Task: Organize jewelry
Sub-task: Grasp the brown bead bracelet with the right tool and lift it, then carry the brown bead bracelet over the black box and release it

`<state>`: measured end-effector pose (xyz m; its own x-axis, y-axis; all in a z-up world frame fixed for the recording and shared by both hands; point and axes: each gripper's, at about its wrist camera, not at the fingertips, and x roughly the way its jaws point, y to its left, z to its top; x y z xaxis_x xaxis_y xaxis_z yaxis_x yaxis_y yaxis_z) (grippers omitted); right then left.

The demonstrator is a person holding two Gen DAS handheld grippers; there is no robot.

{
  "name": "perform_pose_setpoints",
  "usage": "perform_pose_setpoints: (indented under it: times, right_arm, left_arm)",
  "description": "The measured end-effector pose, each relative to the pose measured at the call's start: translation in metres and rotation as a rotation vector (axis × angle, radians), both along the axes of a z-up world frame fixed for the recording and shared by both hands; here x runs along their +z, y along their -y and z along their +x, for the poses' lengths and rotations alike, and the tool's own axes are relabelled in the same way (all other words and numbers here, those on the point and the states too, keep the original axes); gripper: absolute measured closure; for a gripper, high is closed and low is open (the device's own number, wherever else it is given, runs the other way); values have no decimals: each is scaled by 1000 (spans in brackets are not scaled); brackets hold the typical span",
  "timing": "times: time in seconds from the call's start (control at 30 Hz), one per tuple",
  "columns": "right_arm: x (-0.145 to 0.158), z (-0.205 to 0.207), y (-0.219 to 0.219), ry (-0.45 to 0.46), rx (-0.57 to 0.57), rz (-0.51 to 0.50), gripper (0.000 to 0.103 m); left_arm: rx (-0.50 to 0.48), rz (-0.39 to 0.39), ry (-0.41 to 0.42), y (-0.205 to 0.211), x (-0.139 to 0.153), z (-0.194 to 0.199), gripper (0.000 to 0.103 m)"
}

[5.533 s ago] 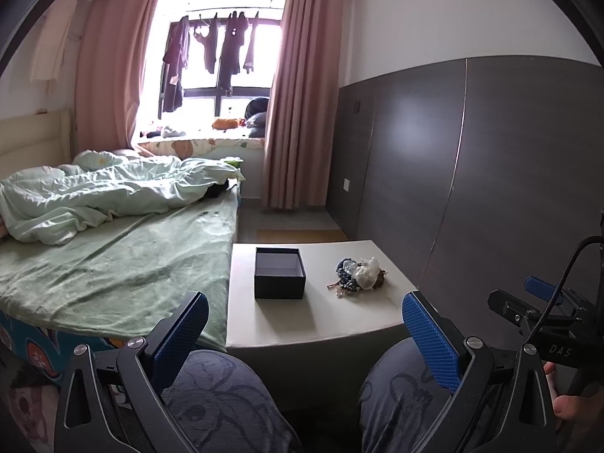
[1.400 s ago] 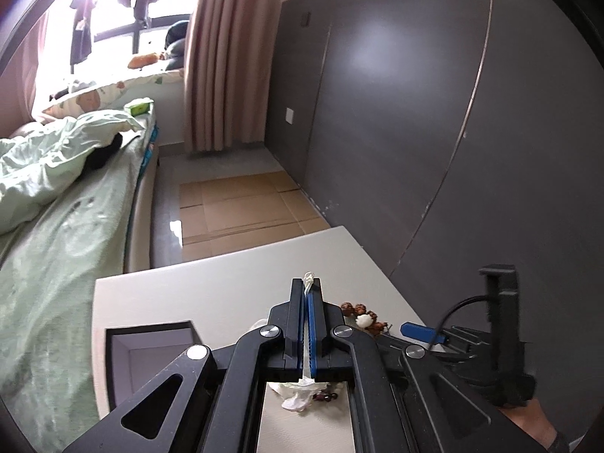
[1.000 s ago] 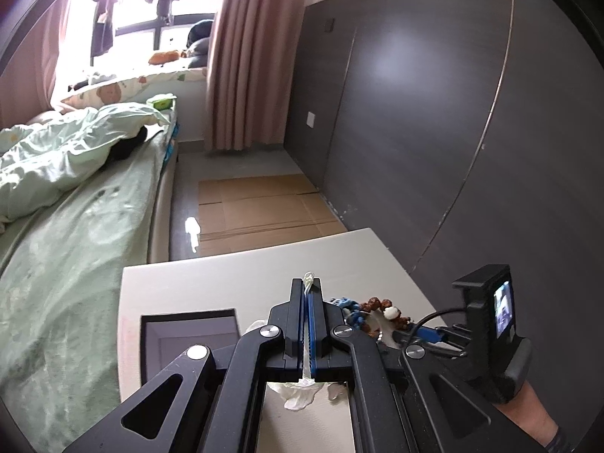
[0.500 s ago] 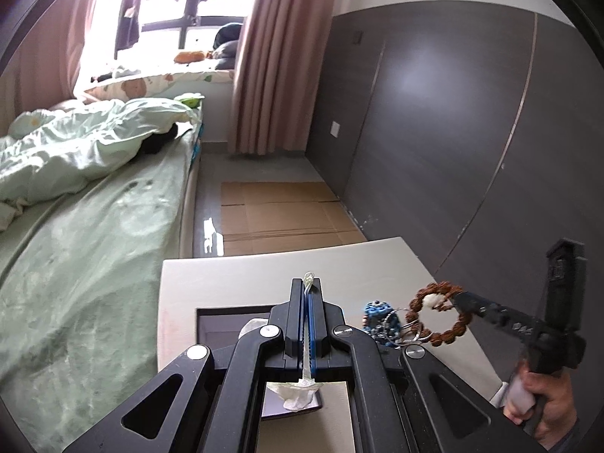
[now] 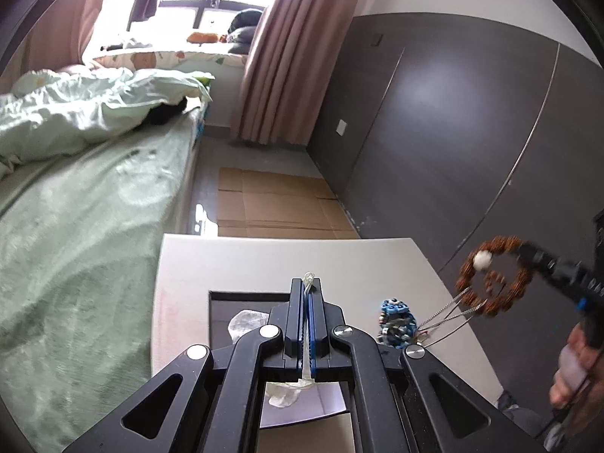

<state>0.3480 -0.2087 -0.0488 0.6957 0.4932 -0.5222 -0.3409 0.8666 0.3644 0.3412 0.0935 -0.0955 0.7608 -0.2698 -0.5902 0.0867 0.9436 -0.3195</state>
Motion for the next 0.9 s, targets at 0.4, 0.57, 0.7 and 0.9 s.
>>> perform_pose_setpoints:
  times: [0.4, 0.57, 0.7, 0.9]
  right_arm:
    - [71, -17, -42, 120, 18, -117, 82]
    - [97, -24, -62, 170, 27, -161, 82]
    - [120, -32, -79, 222, 33, -202, 82]
    - [143, -43, -103, 269, 42, -262, 82]
  left_arm:
    - [0, -108, 33, -21, 9, -15, 24]
    - [33, -150, 54, -41, 15, -24, 23]
    - [39, -162, 76, -50, 20, -31, 23]
    - [48, -182, 107, -61, 26, -39, 23]
